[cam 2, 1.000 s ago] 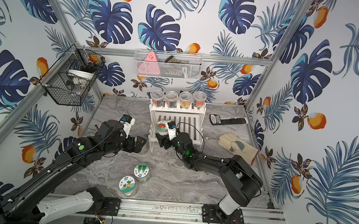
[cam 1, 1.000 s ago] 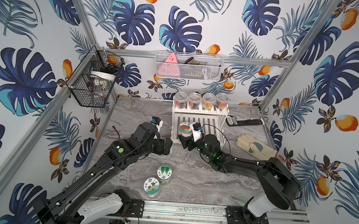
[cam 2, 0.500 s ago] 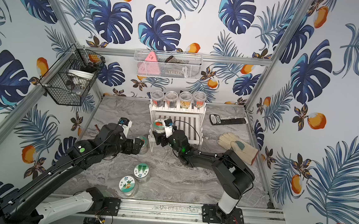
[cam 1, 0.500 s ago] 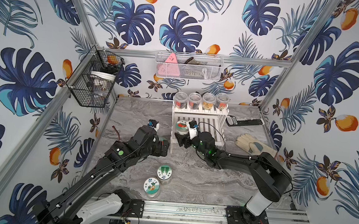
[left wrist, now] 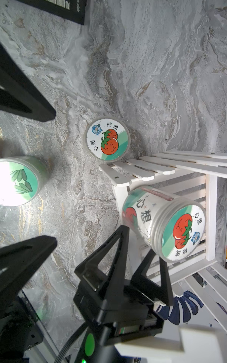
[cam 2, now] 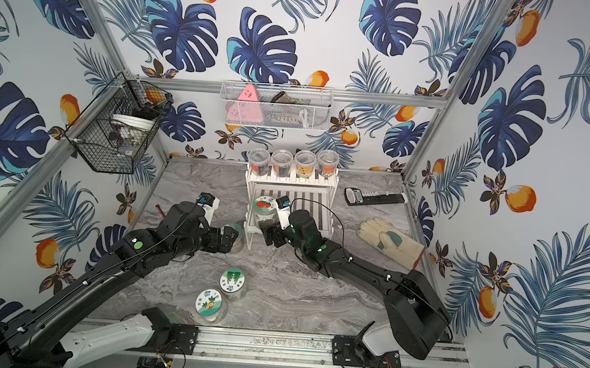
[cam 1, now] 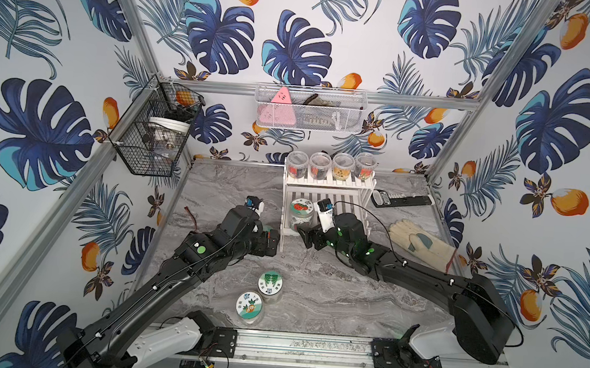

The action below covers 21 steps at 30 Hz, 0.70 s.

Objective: Place the seed container on the shelf
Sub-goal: Place the seed jar on the shelf.

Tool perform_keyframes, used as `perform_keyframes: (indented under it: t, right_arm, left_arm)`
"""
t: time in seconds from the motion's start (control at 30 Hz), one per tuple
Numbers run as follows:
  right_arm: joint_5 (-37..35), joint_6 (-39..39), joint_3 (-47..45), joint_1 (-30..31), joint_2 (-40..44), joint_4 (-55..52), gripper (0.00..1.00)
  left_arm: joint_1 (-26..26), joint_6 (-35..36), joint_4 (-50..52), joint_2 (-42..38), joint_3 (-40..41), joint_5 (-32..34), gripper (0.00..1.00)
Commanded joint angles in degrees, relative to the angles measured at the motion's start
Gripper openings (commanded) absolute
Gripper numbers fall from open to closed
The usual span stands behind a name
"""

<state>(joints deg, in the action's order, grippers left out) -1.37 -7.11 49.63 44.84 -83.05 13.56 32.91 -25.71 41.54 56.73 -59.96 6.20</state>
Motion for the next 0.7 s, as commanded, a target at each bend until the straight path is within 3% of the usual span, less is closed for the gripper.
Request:
perform_keyframes:
  t: [0.0,0.4,0.67]
  right_arm:
    - [1.55,-3.4,0.15,-0.02,0.03,-1.37,0.86]
    - [-5.06,-7.4,0.72,-0.02,-7.41,13.51,0.64]
    - [-7.67,-7.01,2.64,-0.02,-11.42,17.21,0.61]
  left_arm:
    - [-0.12,0.25,-1.66,0.31,-0.32,-0.48,0.99]
    - [-0.12,-0.21,-1.62,1.01,0.19,-0.48,0.99]
    - [-0.12,-0.39,-1.81,1.24,0.55,-0.14,0.99]
